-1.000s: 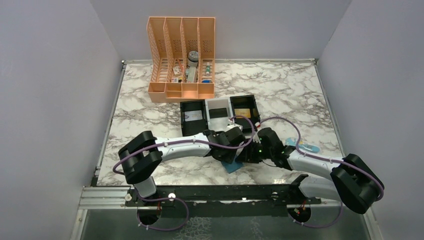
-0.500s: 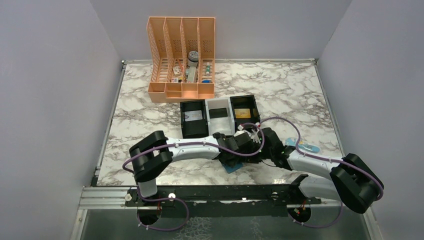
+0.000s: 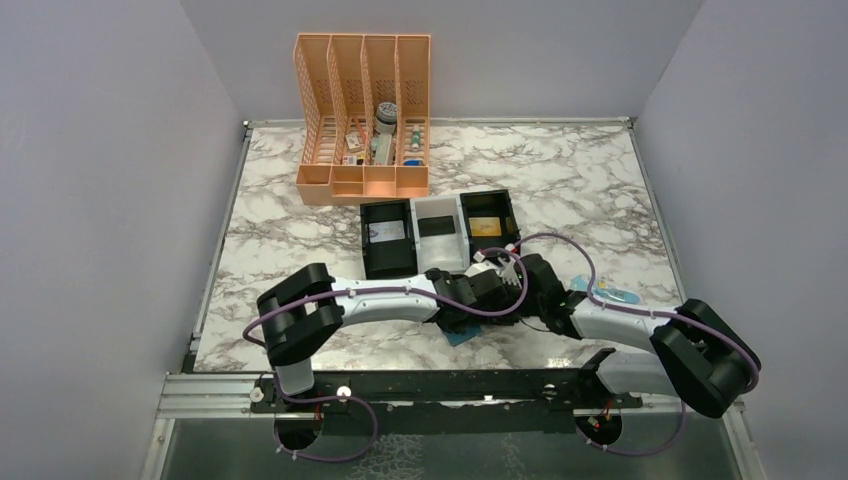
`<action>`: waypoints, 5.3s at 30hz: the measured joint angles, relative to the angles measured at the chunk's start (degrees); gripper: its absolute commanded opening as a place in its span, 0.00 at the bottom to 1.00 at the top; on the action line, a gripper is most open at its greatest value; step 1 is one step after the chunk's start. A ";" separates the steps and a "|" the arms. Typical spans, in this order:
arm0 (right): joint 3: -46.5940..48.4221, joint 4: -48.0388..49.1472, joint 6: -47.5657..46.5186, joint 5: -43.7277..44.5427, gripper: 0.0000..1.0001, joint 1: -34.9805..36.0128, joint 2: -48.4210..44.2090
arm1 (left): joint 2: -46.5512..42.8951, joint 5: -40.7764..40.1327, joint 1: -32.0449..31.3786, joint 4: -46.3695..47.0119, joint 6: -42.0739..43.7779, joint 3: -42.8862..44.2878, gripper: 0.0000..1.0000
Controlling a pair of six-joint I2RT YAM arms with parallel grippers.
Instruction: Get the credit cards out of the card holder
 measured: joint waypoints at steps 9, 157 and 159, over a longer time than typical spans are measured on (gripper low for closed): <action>-0.46 -0.07 0.15 1.25 0.25 -0.02 0.00 | -2.05 -2.56 -0.09 0.42 -2.14 -2.23 0.43; 13.66 -2.40 -6.34 -1.25 0.25 11.13 4.13 | -37.44 -1.84 8.20 2.21 -29.05 -32.68 0.00; 14.51 -1.18 -6.51 -0.33 0.25 12.87 7.02 | -37.46 -2.38 8.20 2.16 -29.24 -32.68 0.00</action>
